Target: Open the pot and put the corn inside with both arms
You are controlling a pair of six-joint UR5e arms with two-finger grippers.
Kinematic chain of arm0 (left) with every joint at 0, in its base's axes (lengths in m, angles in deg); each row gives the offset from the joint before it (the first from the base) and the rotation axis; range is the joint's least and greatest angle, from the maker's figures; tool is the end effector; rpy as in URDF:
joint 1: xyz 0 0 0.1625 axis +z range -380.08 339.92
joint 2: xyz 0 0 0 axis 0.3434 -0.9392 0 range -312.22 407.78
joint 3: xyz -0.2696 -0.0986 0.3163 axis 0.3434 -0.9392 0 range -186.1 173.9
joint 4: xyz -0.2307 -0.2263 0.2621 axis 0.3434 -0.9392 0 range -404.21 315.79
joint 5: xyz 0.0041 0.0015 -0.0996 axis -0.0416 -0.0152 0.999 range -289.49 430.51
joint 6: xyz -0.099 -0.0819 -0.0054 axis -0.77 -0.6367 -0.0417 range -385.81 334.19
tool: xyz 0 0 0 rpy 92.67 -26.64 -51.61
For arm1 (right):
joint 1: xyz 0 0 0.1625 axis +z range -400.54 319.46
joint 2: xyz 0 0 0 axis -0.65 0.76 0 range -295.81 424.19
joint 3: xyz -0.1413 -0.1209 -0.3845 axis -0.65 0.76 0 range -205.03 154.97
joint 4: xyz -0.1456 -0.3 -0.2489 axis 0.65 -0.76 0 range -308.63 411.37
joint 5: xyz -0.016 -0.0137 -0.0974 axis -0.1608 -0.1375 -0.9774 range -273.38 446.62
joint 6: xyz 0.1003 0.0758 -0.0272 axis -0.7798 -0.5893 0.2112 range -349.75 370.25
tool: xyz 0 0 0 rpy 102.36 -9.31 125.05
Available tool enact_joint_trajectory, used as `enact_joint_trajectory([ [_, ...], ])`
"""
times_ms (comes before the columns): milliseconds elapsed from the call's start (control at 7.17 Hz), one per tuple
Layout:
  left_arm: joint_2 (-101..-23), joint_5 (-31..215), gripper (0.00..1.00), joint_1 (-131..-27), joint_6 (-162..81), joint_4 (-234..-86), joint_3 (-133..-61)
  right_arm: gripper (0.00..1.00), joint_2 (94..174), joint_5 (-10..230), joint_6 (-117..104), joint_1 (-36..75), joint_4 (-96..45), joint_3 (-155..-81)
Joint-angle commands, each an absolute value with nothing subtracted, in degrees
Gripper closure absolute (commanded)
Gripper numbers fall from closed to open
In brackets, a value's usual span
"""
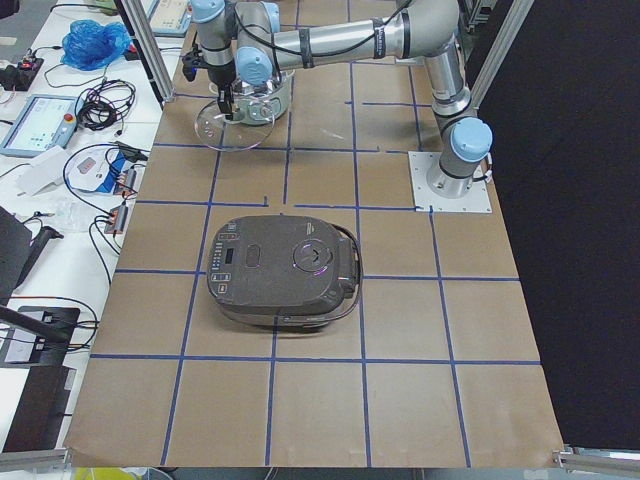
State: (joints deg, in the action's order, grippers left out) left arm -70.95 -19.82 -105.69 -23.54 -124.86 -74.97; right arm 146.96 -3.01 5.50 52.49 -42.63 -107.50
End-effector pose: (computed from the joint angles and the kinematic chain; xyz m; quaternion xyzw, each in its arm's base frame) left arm -0.0786 -0.7077 0.3594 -0.0185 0.9997 -0.0151 0.0038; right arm 0.1635 -0.5491 0.4675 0.0150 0.9992 -0.0373 0.0058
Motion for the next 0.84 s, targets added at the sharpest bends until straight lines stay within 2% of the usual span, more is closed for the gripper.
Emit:
enact_joint_trajectory([
  [0, -71.0, -19.7, 1.00, -105.7, -23.5, -124.8, -75.0, 0.00, 145.9, -3.7, 5.6, 50.7, -43.0, -105.6],
  [279, -71.0, -19.7, 1.00, -105.7, -23.4, -124.8, -74.9, 0.00, 141.1, -3.5, 11.4, 42.2, -42.1, -102.8],
  [698, -71.2, -19.8, 1.00, -105.6, -23.4, -124.7, -74.9, 0.00, 134.5, -5.0, 23.0, 34.9, -45.7, -103.8],
])
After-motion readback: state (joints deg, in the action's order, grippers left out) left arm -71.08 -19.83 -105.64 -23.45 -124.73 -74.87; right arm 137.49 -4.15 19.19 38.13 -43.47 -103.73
